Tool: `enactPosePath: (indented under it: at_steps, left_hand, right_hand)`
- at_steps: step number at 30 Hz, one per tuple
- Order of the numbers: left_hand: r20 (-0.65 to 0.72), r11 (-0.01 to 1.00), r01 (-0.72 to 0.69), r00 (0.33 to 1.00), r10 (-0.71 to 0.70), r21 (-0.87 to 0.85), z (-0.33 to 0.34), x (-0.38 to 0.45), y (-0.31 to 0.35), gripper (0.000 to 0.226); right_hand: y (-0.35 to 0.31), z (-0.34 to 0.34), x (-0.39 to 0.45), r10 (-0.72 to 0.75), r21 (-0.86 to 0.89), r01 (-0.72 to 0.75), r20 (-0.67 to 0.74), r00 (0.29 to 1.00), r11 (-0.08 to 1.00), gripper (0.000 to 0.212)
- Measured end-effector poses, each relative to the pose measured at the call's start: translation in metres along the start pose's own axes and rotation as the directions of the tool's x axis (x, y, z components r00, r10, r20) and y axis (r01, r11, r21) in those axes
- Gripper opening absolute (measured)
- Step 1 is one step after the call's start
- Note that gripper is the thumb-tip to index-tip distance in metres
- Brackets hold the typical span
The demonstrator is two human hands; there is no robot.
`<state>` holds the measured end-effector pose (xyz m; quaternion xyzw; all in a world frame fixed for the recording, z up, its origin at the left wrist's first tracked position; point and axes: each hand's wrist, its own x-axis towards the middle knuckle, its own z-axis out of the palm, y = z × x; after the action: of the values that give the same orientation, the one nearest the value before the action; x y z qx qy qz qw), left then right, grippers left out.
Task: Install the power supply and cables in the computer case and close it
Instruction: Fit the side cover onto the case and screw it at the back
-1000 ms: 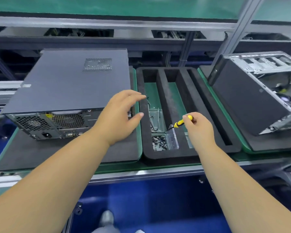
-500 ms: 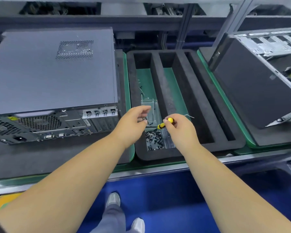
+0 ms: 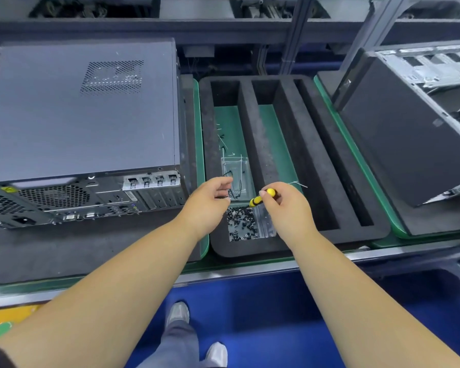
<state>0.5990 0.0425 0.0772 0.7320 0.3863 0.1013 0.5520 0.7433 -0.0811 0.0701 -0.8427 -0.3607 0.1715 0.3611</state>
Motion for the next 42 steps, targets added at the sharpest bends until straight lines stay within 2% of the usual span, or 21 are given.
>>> enactPosePath:
  at_steps: [9,16,19,22,26,34,39,42]
  left_hand:
    - [-0.027,0.995,0.093,0.995,-0.093,-0.025,0.010,0.001,-0.007,0.037]
    - [-0.015,0.988,0.153,0.988,-0.154,-0.024,0.020,0.013,-0.005,0.035]
    - [0.003,0.973,0.184,0.983,-0.185,-0.139,0.027,0.016,0.002,0.035]
    - [0.072,0.888,0.264,0.964,-0.257,-0.376,0.029,0.017,0.007,0.026]
    - [0.175,0.672,0.346,0.934,-0.310,-0.655,0.028,0.018,0.010,0.020]
    - [0.162,0.626,0.372,0.916,-0.367,-0.685,0.028,0.013,0.021,0.017]
    - [0.295,0.458,0.443,0.885,-0.361,-0.771,0.021,0.002,0.029,0.025]
    - [0.350,0.420,0.466,0.878,-0.326,-0.778,0.018,-0.004,0.032,0.029]
  right_hand:
    - [-0.006,-0.029,-0.003,0.008,0.095,0.000,-0.077,0.997,0.995,0.016]
    - [-0.016,-0.057,-0.004,0.112,0.326,-0.062,-0.138,0.984,0.943,0.021]
    - [-0.020,-0.065,-0.003,0.162,0.403,-0.089,-0.153,0.975,0.911,0.023]
    - [-0.023,-0.069,-0.002,0.197,0.440,-0.110,-0.158,0.967,0.891,0.024]
    - [-0.025,-0.070,-0.002,0.212,0.451,-0.116,-0.168,0.963,0.885,0.023]
    - [-0.030,-0.072,-0.005,0.253,0.487,-0.129,-0.198,0.947,0.864,0.024]
    - [-0.037,-0.081,-0.011,0.273,0.568,-0.087,-0.252,0.928,0.818,0.024]
    - [-0.042,-0.086,-0.014,0.296,0.627,-0.080,-0.248,0.922,0.775,0.025]
